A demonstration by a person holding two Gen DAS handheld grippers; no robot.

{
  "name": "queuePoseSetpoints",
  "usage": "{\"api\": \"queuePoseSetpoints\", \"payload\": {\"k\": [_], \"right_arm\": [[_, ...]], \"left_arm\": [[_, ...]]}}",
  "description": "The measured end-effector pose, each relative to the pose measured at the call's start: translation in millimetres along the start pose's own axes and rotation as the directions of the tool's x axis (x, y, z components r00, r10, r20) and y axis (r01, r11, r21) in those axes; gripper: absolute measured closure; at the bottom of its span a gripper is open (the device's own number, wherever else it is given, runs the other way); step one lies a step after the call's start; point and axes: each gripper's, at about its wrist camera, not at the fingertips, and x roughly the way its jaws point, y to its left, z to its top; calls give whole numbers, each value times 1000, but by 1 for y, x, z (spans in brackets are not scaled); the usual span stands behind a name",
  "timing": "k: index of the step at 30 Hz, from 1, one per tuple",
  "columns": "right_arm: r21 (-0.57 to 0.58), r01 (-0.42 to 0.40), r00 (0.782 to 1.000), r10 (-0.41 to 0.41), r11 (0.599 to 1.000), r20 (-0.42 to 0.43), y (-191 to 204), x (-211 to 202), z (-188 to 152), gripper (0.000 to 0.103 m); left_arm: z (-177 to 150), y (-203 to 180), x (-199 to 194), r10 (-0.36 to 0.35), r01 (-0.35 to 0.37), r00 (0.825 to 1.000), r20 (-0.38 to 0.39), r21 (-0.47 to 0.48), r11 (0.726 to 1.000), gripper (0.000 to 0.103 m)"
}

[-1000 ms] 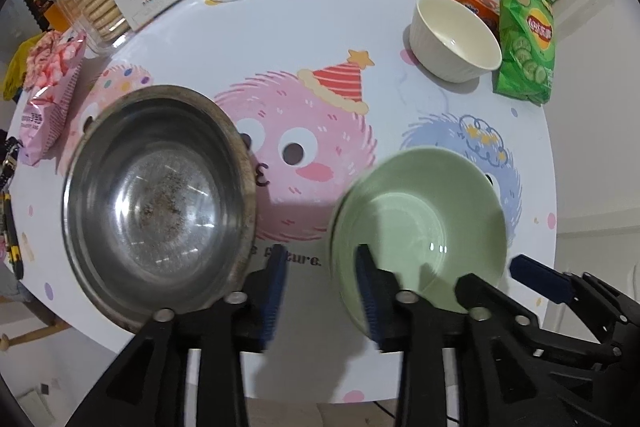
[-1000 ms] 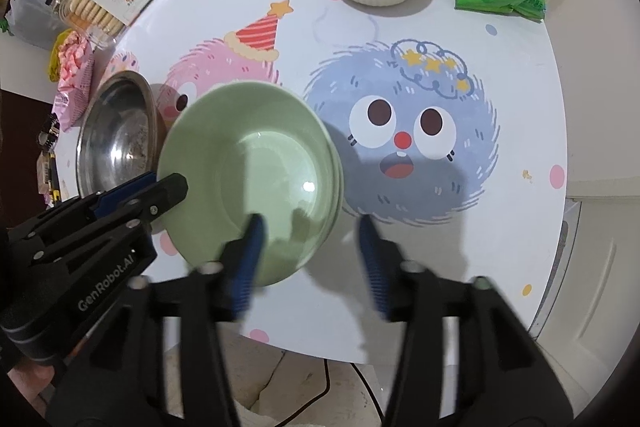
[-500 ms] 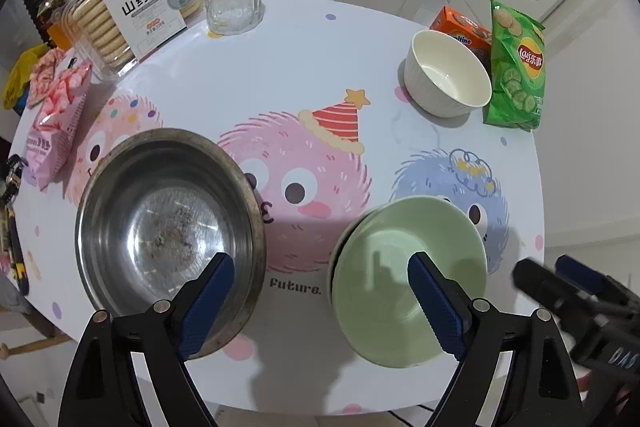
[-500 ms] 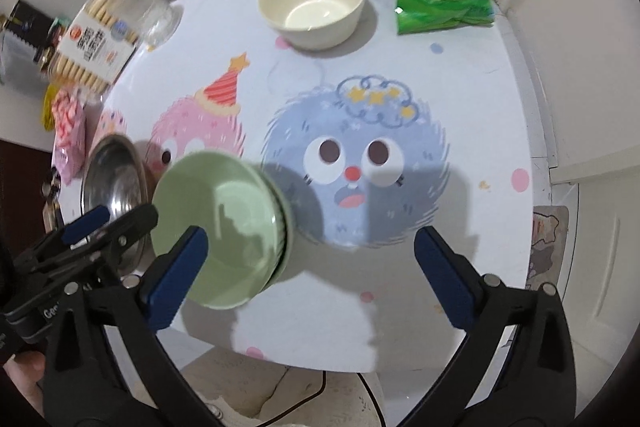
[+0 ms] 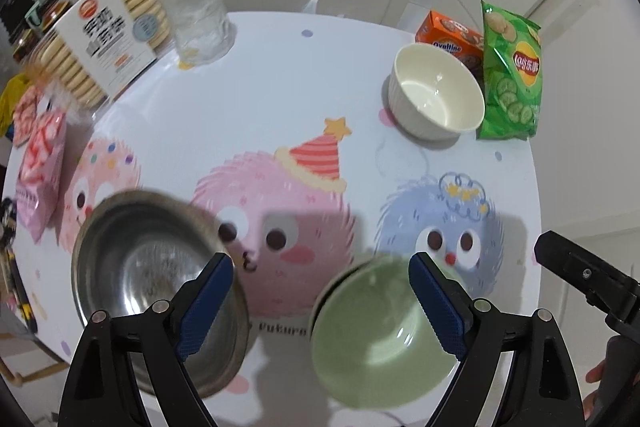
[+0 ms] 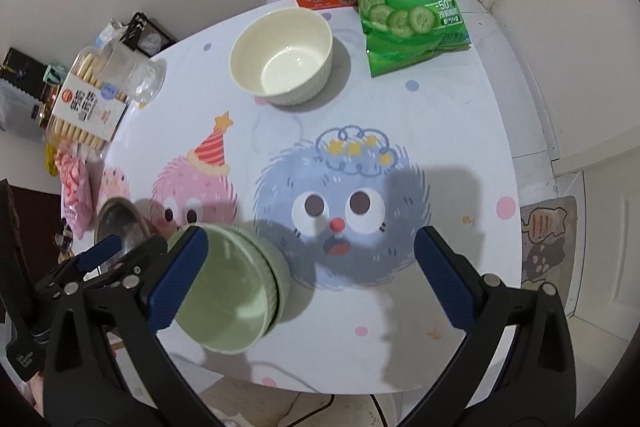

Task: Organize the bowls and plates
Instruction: 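Move both grippers to the cream bowl beside the Lay's bag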

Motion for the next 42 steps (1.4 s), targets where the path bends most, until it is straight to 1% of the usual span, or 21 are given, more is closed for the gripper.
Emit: {"api": "queuePoseSetpoints", "payload": {"k": [5, 9, 14, 17, 20, 25, 28, 33, 34, 35, 36, 37, 38, 40, 42], "right_arm": [[51, -20, 1000, 20, 998, 10, -3, 7, 26, 0], [100, -41, 999, 39, 994, 16, -6, 16, 47, 0], [172, -76, 997, 75, 982, 12, -12, 30, 74, 0], [201, -82, 997, 82, 976, 7, -14, 39, 87, 0], [216, -70, 997, 72, 974, -4, -15, 50, 101, 0], [265, -87, 995, 98, 960, -31, -20, 71, 116, 0], [272, -73, 995, 89, 960, -46, -19, 81, 121, 0], [289, -70, 993, 94, 955, -70, -19, 94, 126, 1], [290, -69, 993, 94, 955, -74, -19, 96, 127, 1], [292, -68, 992, 94, 954, -79, -18, 98, 128, 1], [296, -66, 992, 95, 953, -84, -18, 101, 128, 5], [301, -65, 992, 95, 951, -86, -18, 103, 129, 8], [305, -59, 992, 90, 951, -88, -18, 104, 130, 16], [310, -61, 991, 96, 949, -98, -19, 108, 131, 26], [310, -62, 990, 98, 949, -102, -17, 110, 131, 28]], "left_arm": [[32, -11, 10, 1, 0, 1000, -11, 46, 999, 12], [61, -19, 23, -10, 12, 999, -36, 61, 998, 12], [89, -33, 39, -22, 26, 998, -61, 76, 997, 12], [107, -41, 52, -11, 17, 997, -73, 84, 996, 12], [121, -46, 66, -4, 12, 996, -92, 87, 996, 12], [137, -50, 85, 9, 1, 994, -113, 91, 996, 12], [143, -52, 96, 16, -3, 991, -133, 102, 995, 12], [147, -54, 107, 6, 10, 989, -146, 109, 994, 13], [148, -54, 109, 9, 8, 989, -147, 113, 994, 15], [148, -54, 111, 8, 10, 988, -152, 116, 993, 23], [149, -54, 114, 8, 11, 987, -162, 117, 993, 35], [150, -54, 116, 8, 12, 986, -169, 116, 993, 41], [150, -54, 117, 3, 17, 985, -175, 115, 993, 45], [151, -55, 119, -4, 27, 983, -182, 120, 992, 49], [151, -57, 120, -22, 44, 983, -181, 123, 991, 58]]}}
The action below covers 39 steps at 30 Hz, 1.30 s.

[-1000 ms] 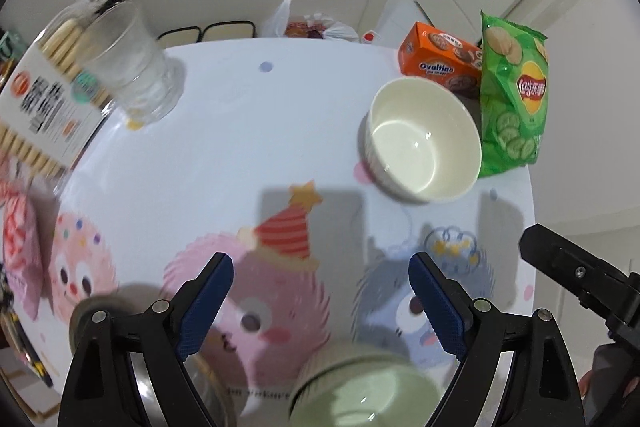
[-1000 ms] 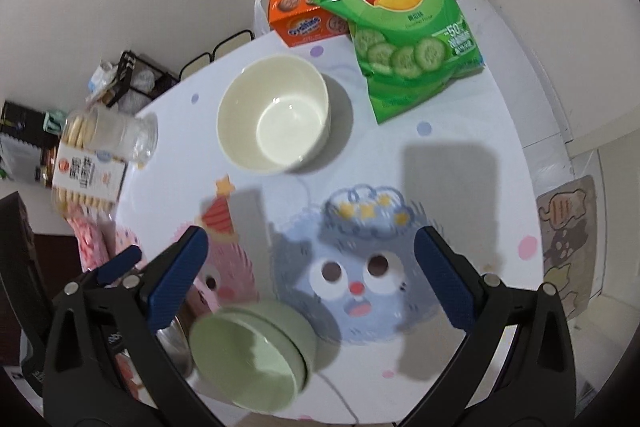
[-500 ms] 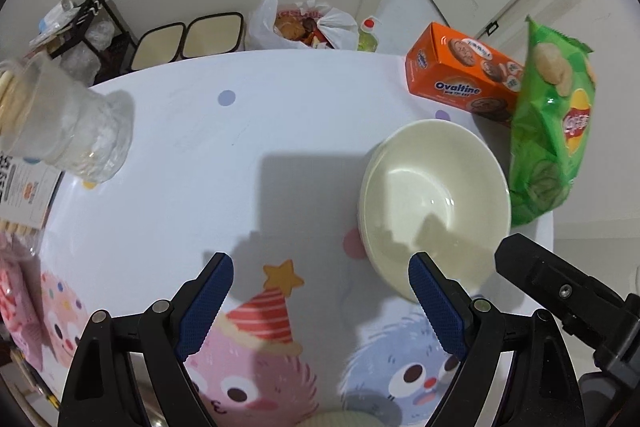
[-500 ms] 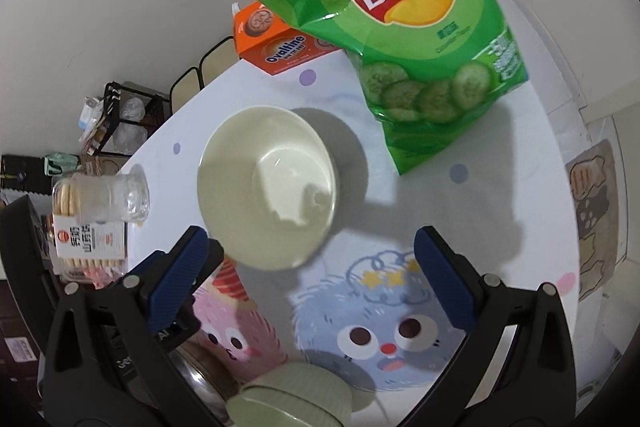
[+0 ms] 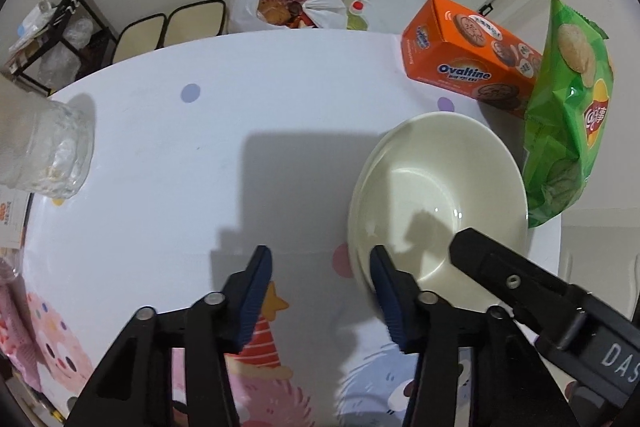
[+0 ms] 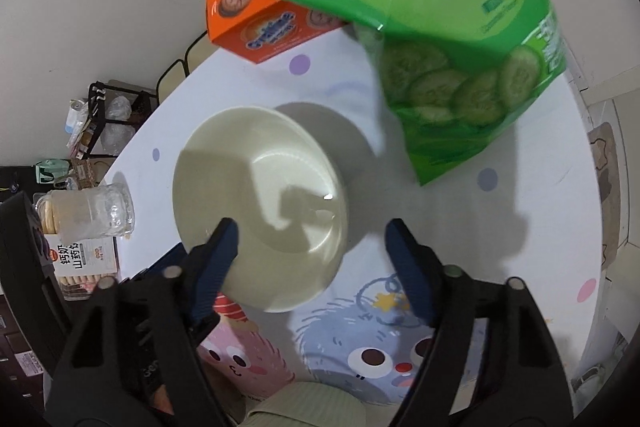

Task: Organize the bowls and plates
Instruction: 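Move both grippers to the cream bowl beside the Lay's bag, then close both grippers on the rim of the cream bowl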

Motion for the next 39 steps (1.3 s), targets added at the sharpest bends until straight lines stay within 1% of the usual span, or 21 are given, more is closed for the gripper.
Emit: {"api": "queuePoseSetpoints", "payload": {"k": [1, 2, 3, 5, 8, 10, 12, 14, 16, 18, 20, 25, 28, 34, 39], "right_arm": [[-2, 5, 1000, -5, 1000, 0, 1, 1, 0, 29], [-3, 9, 1000, -9, 1000, -1, 3, 2, 0, 36], [-2, 12, 1000, -12, 1000, -5, 3, 3, 1, 47], [0, 20, 1000, -20, 1000, -9, 2, 5, 1, 58], [1, 13, 1000, -13, 1000, -13, 0, 7, 4, 60], [2, 20, 1000, -19, 1000, -16, -2, 8, 6, 63], [7, 46, 999, -46, 999, -19, -2, 9, 7, 77], [5, 64, 998, -63, 998, -21, -2, 10, 7, 82], [11, 53, 998, -53, 999, -21, -6, 10, 8, 84], [12, 50, 999, -50, 999, -21, -13, 9, 8, 90], [4, 50, 998, -50, 999, -24, -15, 9, 9, 92], [-16, 68, 997, -68, 998, -18, -10, 9, 10, 92], [-37, 78, 997, -79, 996, -9, -5, 10, 8, 92], [-56, 72, 997, -73, 996, -12, -6, 10, 1, 92], [-57, 67, 998, -67, 996, 2, -6, 1, -6, 92]], "left_arm": [[0, 0, 0, -7, 7, 1000, 0, 0, 1000, 60], [1, -1, 1, -16, 16, 1000, -2, 3, 1000, 65], [0, -3, 0, -25, 25, 1000, -4, 10, 1000, 71], [1, -6, 1, -22, 22, 1000, -7, 25, 999, 74], [3, -8, 2, -29, 30, 1000, -11, 26, 999, 81], [4, -9, 2, -41, 42, 999, -13, 24, 999, 86], [4, -10, 2, -49, 50, 999, -19, 21, 999, 89], [4, -10, 2, -57, 58, 998, -22, 16, 998, 90], [6, -9, 4, -64, 64, 998, -20, 15, 998, 92], [6, -8, 5, -68, 68, 998, -19, 13, 998, 93], [7, -8, 6, -66, 66, 998, -17, 13, 998, 94], [8, -7, 7, -77, 77, 997, -19, 1, 997, 94], [8, -6, 7, -68, 68, 998, -13, -3, 998, 95], [3, -7, -2, -57, 57, 998, 15, -4, 998, 96], [-6, -7, -11, -61, 61, 998, 18, -14, 998, 96]]}}
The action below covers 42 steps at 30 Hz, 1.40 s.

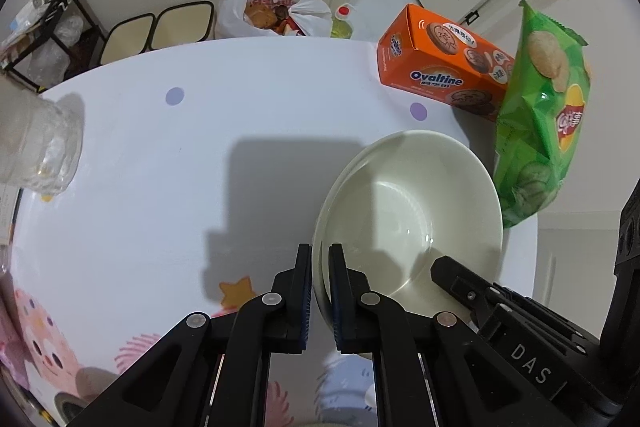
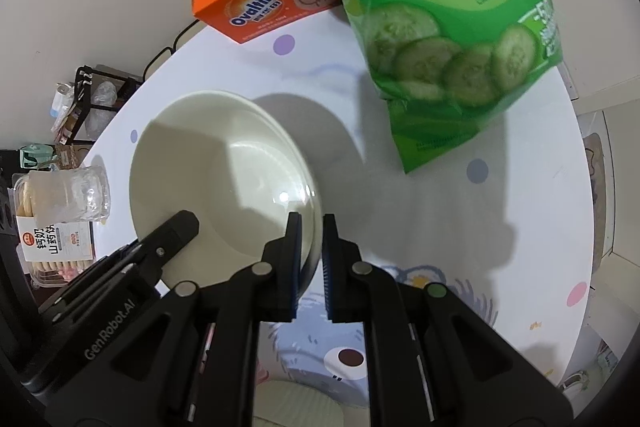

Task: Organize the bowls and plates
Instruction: 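Close both grippers on the rim of the cream bowl, then carry the cream bowl with both grippers and lower it onto the green bowls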

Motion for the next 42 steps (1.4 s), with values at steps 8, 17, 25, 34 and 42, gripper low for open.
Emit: {"api": "queuePoseSetpoints", "payload": {"k": [8, 17, 25, 34, 42], "right_arm": [[-32, 7, 999, -6, 999, 45, 10, -25, -18, 92], [-43, 6, 996, -2, 999, 93, 20, -49, -49, 93], [-75, -14, 994, 22, 997, 105, 28, -61, -78, 92], [-135, -33, 992, 48, 990, 115, 23, -84, -114, 92], [-188, -36, 991, 60, 981, 121, 23, -101, -146, 92]], "left_arm": [[-23, -1, -28, 2, -2, 999, 48, 7, 1000, 95], [-55, 5, -59, 5, -8, 996, 84, 32, 999, 95], [-84, 6, -81, 17, -19, 992, 123, 18, 1000, 95], [-124, 4, -106, 26, -22, 986, 162, -23, 999, 95], [-160, 5, -125, 37, -29, 981, 189, -45, 999, 95]]}}
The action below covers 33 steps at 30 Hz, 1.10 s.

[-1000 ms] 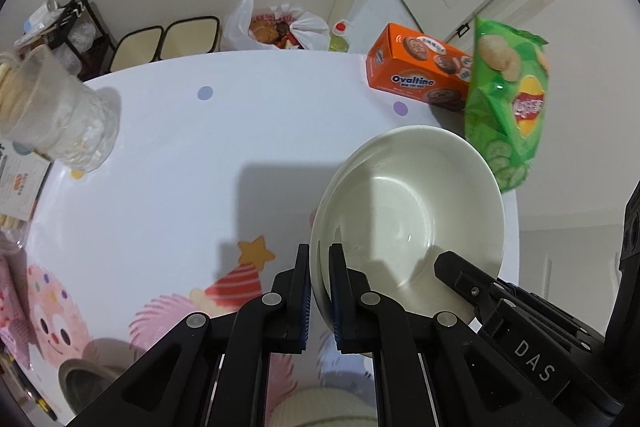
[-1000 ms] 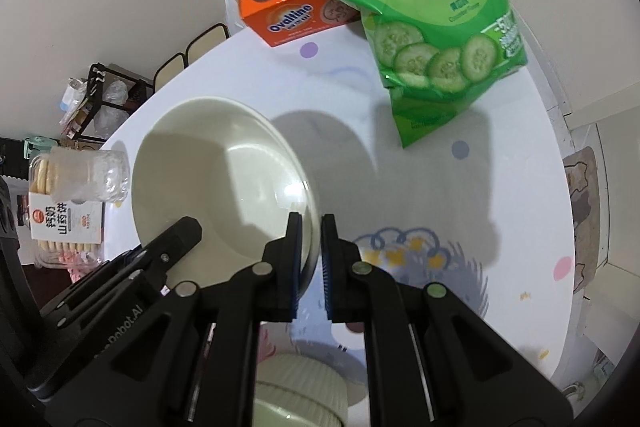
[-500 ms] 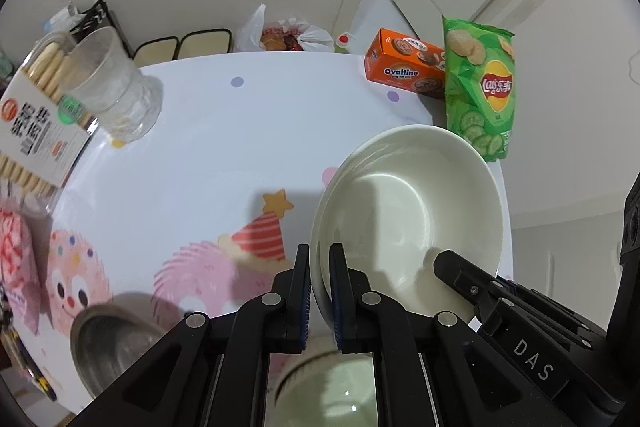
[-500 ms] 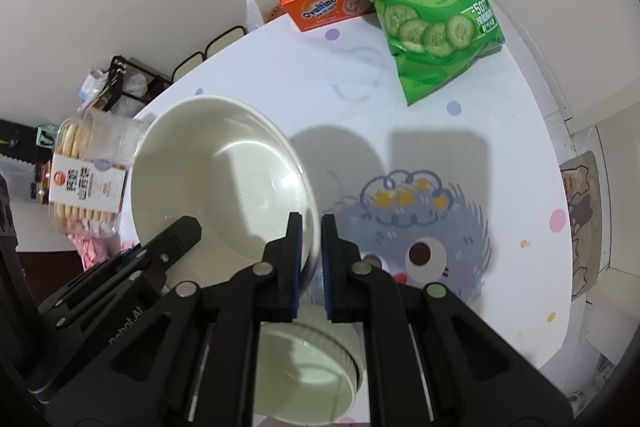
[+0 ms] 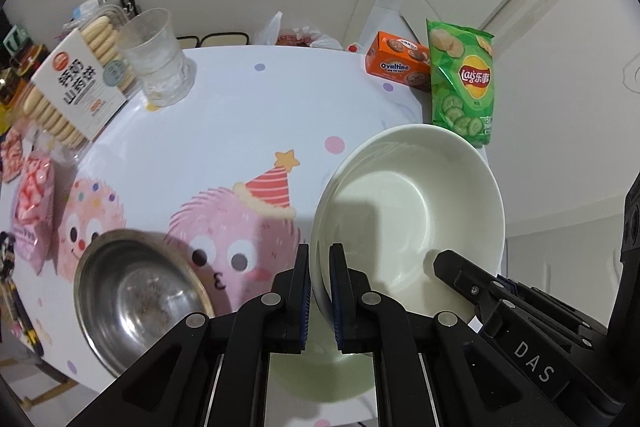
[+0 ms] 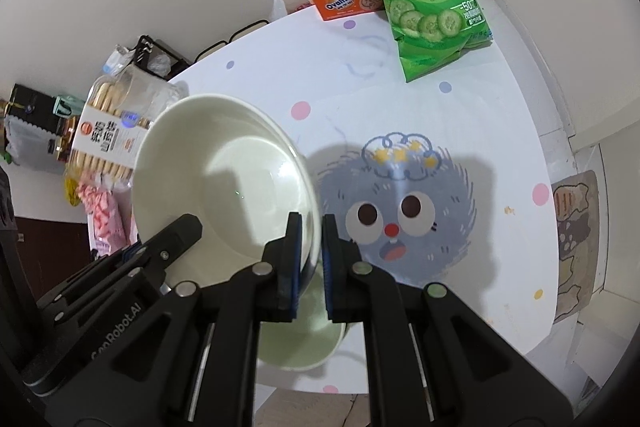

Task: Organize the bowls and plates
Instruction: 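Carry the cream bowl with both grippers and lower it onto the green bowls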

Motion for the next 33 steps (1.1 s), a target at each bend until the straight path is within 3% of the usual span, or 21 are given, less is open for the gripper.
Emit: {"api": "queuePoseSetpoints", "payload": {"k": [17, 33], "right_arm": [[-70, -19, 998, 14, 997, -64, 6, -6, -55, 91], [-139, 39, 989, -58, 990, -135, 11, 21, -76, 91]], "left_arm": [[-59, 12, -16, 20, -21, 1000, -9, -39, 999, 95], [-85, 29, 13, 13, -21, 995, -97, -84, 996, 94]]}}
